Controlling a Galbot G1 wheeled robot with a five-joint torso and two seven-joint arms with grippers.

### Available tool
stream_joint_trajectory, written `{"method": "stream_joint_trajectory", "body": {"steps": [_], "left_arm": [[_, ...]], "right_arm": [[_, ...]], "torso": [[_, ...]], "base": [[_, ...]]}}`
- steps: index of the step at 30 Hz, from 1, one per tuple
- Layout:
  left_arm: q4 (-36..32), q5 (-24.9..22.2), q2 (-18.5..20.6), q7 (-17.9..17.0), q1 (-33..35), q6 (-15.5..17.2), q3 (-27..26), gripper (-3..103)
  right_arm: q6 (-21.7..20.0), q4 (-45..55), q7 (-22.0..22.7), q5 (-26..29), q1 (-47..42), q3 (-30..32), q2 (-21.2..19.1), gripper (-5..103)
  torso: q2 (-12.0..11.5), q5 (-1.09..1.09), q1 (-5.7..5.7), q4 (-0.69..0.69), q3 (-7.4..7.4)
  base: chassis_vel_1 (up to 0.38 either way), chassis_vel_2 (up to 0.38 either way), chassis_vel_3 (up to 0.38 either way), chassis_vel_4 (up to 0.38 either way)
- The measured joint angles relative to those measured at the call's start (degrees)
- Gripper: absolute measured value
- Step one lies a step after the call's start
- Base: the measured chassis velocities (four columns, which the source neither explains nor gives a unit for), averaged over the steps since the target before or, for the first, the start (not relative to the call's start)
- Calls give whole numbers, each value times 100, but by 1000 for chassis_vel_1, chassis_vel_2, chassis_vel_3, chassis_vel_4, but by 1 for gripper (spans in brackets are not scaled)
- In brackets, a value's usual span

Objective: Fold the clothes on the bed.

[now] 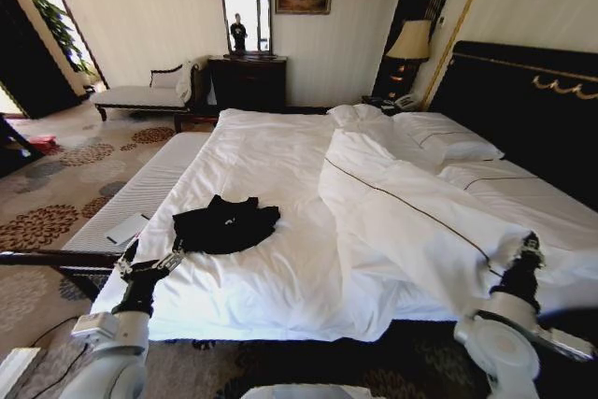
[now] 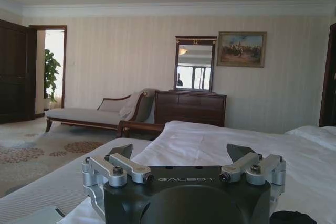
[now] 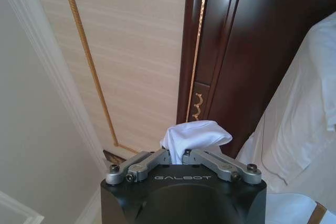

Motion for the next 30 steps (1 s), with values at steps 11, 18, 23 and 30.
{"method": "stream_joint_trajectory", "body": {"steps": [11,18,23,30], "left_arm": [[44,-212,199,-12,-214,41,88,100],[44,-437,421,-36,-413,59,117,100],[46,-538,552,-41,-531,68,173,100],[67,-676,732,-58,-740,115,284,100]], "right_arm": [[81,27,66,106,-392,607,45,1],[135,-166,105,73,-657,1037,43,1],[129,-189,273,37,-727,1302,26,1],[152,-182,307,-41,-939,1526,169,1]], "torso": [[0,0,0,2,0],[0,0,0,0,0],[0,0,0,2,0],[0,0,0,2,0]], "base": [[0,0,0,0],[0,0,0,0],[0,0,0,0],[0,0,0,0]]}}
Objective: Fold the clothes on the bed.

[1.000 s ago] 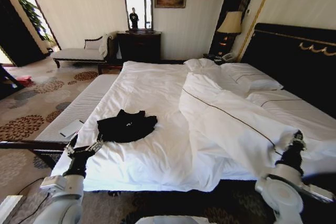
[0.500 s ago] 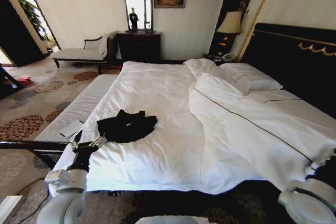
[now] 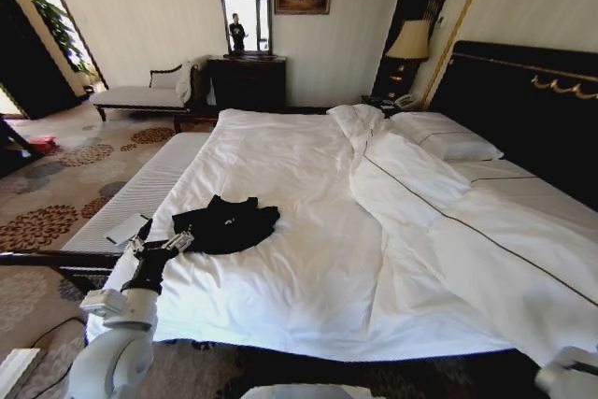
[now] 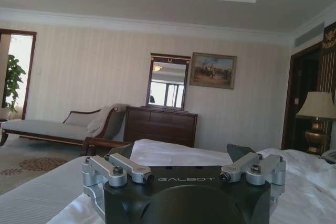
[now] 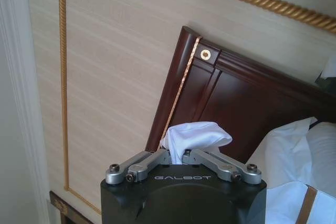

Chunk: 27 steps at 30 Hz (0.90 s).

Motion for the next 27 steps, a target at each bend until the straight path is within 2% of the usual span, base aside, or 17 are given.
{"method": "stream_joint_trajectory", "body": {"steps": [6,16,20,27], "left_arm": [[76,-51,158,-8,-123,5,180,100],[221,-212,438,-16,-352,-5,410,100],[287,-293,573,-12,-418,-45,523,100],[333,-412,723,1,-490,-62,605,100]], "right_arm": [[104,-89,-2,-37,-190,209,201,1],[238,-208,124,-482,-346,257,601,1],[246,-339,397,-667,-356,379,757,1],[246,-475,610,-751,-409,576,871,1]], "torso": [[0,1,0,-1,0],[0,0,1,-1,0],[0,0,1,0,0],[0,1,1,1,0]], "base": [[0,0,0,0],[0,0,0,0],[0,0,0,0],[0,0,0,0]]}}
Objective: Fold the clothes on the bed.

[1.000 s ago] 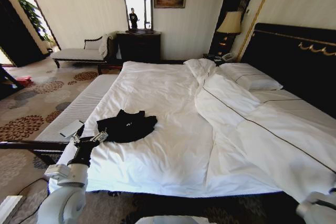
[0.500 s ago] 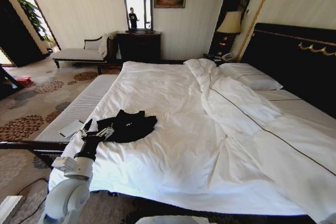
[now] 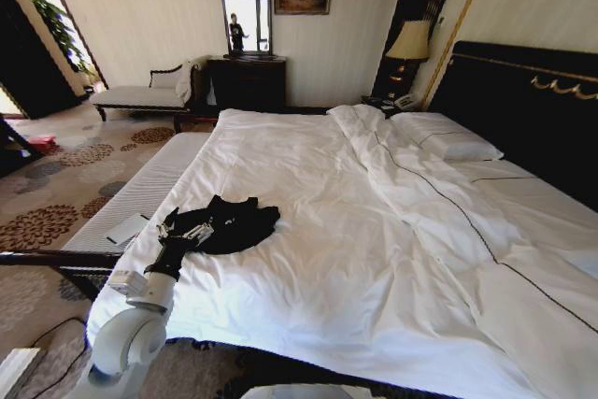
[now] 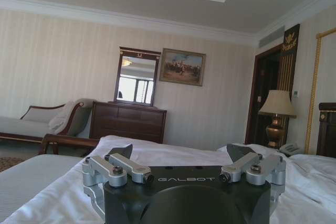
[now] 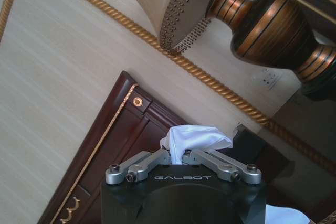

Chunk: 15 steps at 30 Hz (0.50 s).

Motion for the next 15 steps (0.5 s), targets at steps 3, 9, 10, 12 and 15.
{"method": "stream_joint_trajectory", "body": {"steps": [3,9,10,12,15], "left_arm": [[46,-59,73,3,-44,-15,78,100],[77,-130,142,9,-115,-38,218,100],[85,-151,154,9,-131,-39,228,100],[94,-177,167,9,-145,-40,232,100],[126,-301,224,9,-170,-47,196,100]], "right_arm": [[-1,-75,144,-47,-45,135,83,1],[-5,-198,321,-162,-98,284,191,1],[-8,-234,350,-202,-96,301,197,1],[-11,-260,371,-242,-90,307,201,1],[-41,-313,542,-376,-26,336,233,1]], "torso": [[0,0,0,1,0],[0,0,0,2,0],[0,0,0,2,0],[0,0,0,1,0],[0,-1,0,1,0]], "base": [[0,0,0,0],[0,0,0,0],[0,0,0,0],[0,0,0,0],[0,0,0,0]]}}
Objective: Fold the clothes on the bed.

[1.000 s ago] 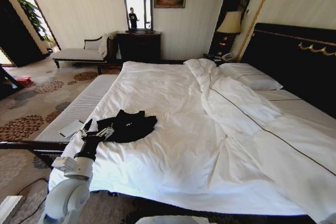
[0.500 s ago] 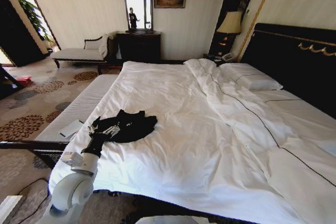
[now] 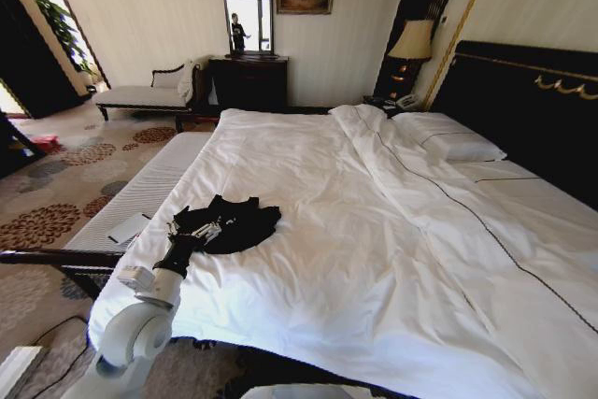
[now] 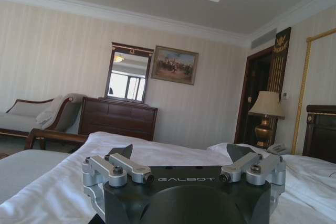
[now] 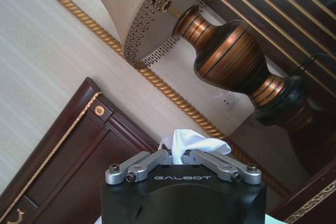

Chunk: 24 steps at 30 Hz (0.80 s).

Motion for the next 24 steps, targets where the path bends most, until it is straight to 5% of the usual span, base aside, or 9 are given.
{"method": "stream_joint_trajectory", "body": {"steps": [8,11,13,15,24], "left_arm": [[110,-170,62,10,-39,-34,-89,100],[139,-177,66,14,-43,-41,-59,100],[140,-177,66,15,-43,-43,-51,100],[139,-177,66,15,-32,-49,-37,100],[38,-206,65,19,46,-77,-156,100]], "right_arm": [[-27,1,109,-263,17,-68,194,0],[-24,176,-35,-280,-16,-120,275,15],[-32,216,-39,-281,-17,-122,279,15],[-173,368,134,-359,-21,-111,282,26],[-651,627,746,-726,-198,42,279,60]], "torso": [[0,0,0,-6,0],[1,-3,-2,-14,0],[1,-2,-2,-14,0],[1,-3,-3,-2,0],[1,0,-3,-2,0]], "base": [[0,0,0,0],[0,0,0,0],[0,0,0,0],[0,0,0,0],[0,0,0,0]]}}
